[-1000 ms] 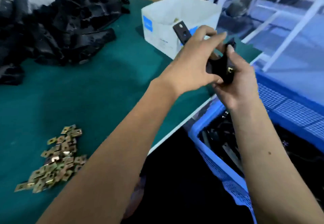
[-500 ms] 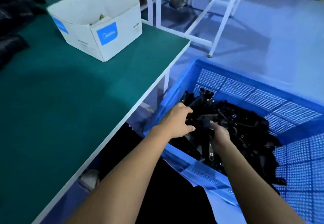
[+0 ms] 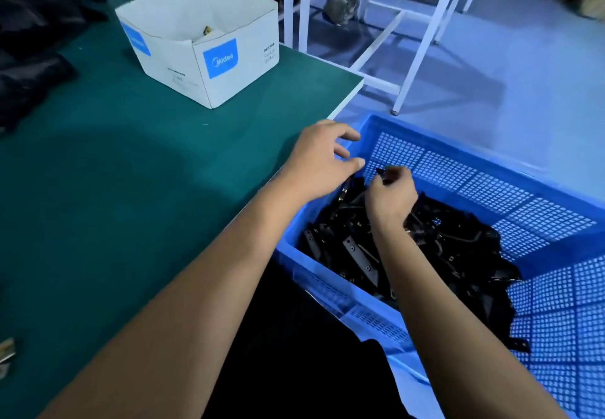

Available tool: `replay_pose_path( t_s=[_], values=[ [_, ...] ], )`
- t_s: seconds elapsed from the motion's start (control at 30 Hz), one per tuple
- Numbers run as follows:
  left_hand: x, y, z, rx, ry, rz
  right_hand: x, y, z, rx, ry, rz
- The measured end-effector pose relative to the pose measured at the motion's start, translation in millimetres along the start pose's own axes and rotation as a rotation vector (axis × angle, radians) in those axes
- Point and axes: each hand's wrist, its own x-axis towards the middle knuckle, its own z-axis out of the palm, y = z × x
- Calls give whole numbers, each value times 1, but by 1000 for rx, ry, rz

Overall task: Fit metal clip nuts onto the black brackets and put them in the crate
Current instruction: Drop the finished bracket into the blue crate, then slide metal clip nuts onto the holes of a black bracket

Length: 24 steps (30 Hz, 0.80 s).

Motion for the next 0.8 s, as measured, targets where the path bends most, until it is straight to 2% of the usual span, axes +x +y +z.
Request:
replay_pose_path(
  t_s=[0.13, 0.27, 0.4, 0.53, 0.63, 0.7, 0.8],
  values=[
    [-10, 14, -54, -84, 175, -10, -35, -80, 6, 149, 15, -460],
    [-40, 8, -131, -65, 371, -22, -92, -154, 30, 313, -170, -799],
    [-96, -23, -214, 40, 581, -94, -166, -209, 74, 336, -583, -902],
    [-167, -68, -293, 64, 793, -221, -241, -236, 120, 143, -961, -1093],
    [-226, -104, -332, 119, 1032, -371, -301, -245, 148, 37, -1278, -1192],
    [-257, -123, -344, 178, 1163, -449, -341, -254, 166, -54, -1381, -1277],
    [-279, -140, -360, 70, 1398, -459, -387, -276, 190, -112, -1388, -1334]
  ],
)
